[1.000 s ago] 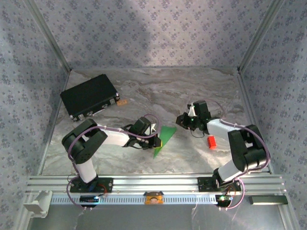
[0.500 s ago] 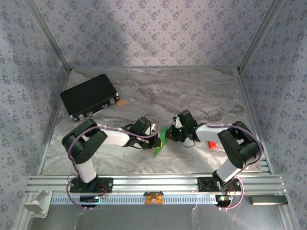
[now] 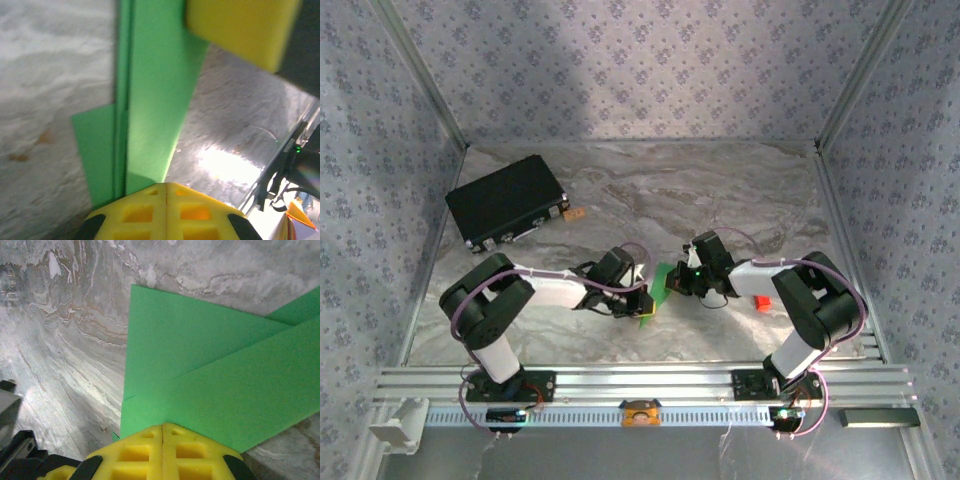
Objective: Fold a paper plane with a square sheet of paper (pick it up from the middle)
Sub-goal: Fold the wing for the fifth time at the center of the table.
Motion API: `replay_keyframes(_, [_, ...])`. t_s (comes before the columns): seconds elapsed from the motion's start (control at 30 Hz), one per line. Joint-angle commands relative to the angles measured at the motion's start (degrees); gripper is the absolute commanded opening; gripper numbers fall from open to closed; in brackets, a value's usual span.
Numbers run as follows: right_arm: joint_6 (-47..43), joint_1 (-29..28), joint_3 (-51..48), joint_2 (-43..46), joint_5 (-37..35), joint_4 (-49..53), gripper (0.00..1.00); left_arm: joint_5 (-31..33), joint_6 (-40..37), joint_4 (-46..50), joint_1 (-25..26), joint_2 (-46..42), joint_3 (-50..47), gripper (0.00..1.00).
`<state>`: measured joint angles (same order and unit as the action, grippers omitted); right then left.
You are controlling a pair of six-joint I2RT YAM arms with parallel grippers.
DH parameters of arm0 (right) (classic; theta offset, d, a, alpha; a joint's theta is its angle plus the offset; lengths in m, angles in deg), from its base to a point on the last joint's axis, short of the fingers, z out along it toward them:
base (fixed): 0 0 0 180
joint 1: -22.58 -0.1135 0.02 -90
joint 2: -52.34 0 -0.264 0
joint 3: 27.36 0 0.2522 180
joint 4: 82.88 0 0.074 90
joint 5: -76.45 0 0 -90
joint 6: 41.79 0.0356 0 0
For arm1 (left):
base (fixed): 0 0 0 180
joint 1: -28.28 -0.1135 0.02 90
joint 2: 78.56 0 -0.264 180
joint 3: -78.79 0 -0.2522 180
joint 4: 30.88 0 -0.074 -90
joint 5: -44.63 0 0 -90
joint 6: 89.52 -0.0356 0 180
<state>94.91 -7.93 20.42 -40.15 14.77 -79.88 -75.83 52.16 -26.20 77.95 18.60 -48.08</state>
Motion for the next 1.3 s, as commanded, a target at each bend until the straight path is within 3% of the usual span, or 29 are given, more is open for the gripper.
replay_keyframes(0.0, [0.34,0.24,-0.67,0.76,1.32,-1.19,0.07,0.0,0.37,0.64,0.58,1.83,-2.02,0.0])
replay_keyframes(0.27, [-1.17,-2.48,0.28,4.53,3.98,-0.07,0.1,1.11,2.62,-2.43,0.52,2.07,-4.22,0.0])
replay_keyframes(0.57, [0.17,-6.83,-4.0,1.48,2.42,-2.77,0.08,1.76,2.99,-1.98,0.59,2.0,-3.78,0.0])
replay_keyframes(1.03, [-3.52,1.28,-0.4,-0.38,2.36,-0.36,0.08,1.34,2.81,-2.43,0.58,2.46,-3.95,0.0])
replay_keyframes(1.27, [-3.67,8.75,-1.33,-2.77,4.86,-3.3,0.08,1.19,2.72,-2.76,0.6,2.51,-4.13,0.0])
